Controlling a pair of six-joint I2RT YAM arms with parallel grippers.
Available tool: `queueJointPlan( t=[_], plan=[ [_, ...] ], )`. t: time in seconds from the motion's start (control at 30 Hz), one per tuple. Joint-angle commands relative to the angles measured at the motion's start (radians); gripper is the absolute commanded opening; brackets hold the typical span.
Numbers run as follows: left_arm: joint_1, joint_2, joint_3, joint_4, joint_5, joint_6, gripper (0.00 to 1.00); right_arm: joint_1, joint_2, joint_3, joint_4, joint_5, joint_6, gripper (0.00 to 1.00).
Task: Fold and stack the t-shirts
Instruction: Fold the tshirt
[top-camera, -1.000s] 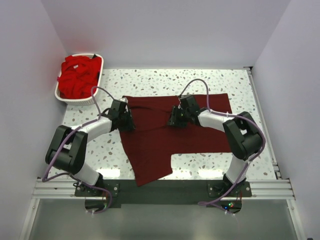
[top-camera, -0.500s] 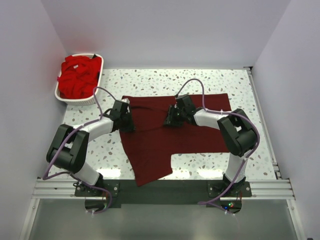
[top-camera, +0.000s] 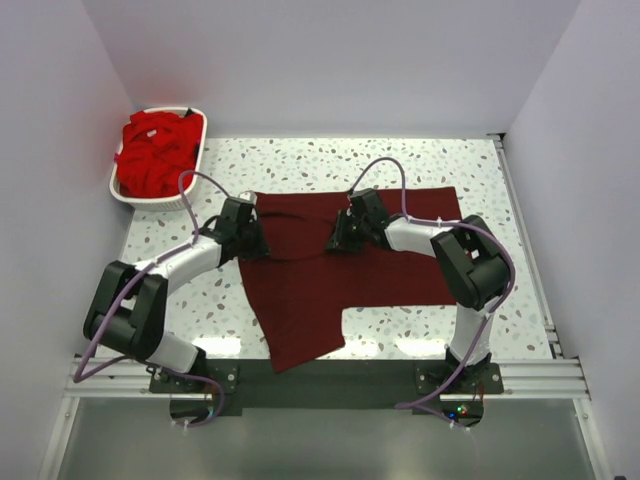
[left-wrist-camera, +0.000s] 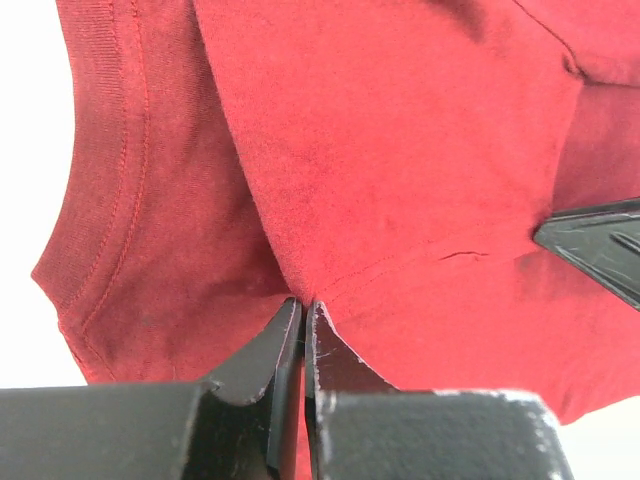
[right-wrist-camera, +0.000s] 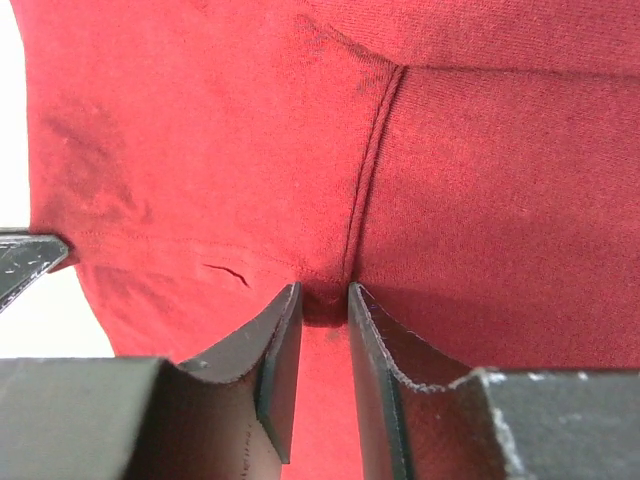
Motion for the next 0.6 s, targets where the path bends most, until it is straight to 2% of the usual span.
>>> queueJointPlan(
  t=[0.0, 0.07, 0.2, 0.27, 0.57],
  plan=[
    [-0.007, -0.038, 0.0, 0.009, 0.02, -0.023, 0.05, 0.008, 0.012, 0.027, 0.038, -0.028, 0.012, 0.29],
    [-0.007, -0.044, -0.002, 0.009, 0.023, -0.024, 0.03, 0.008, 0.014, 0.029, 0.033, -0.031, 0.01, 0.24],
    [-0.007, -0.077, 0.004, -0.014, 0.032, -0.03, 0.01, 0.012, -0.005, 0.037, 0.01, -0.025, -0.004, 0.05],
    [-0.007, -0.093, 0.006, -0.022, 0.036, -0.039, 0.0, 0.01, -0.018, 0.043, -0.013, -0.023, -0.016, 0.0],
    [-0.009, -0.166, 0.011, -0.089, 0.058, -0.064, 0.01, 0.01, -0.071, 0.083, -0.12, -0.01, -0.088, 0.0]
  ],
)
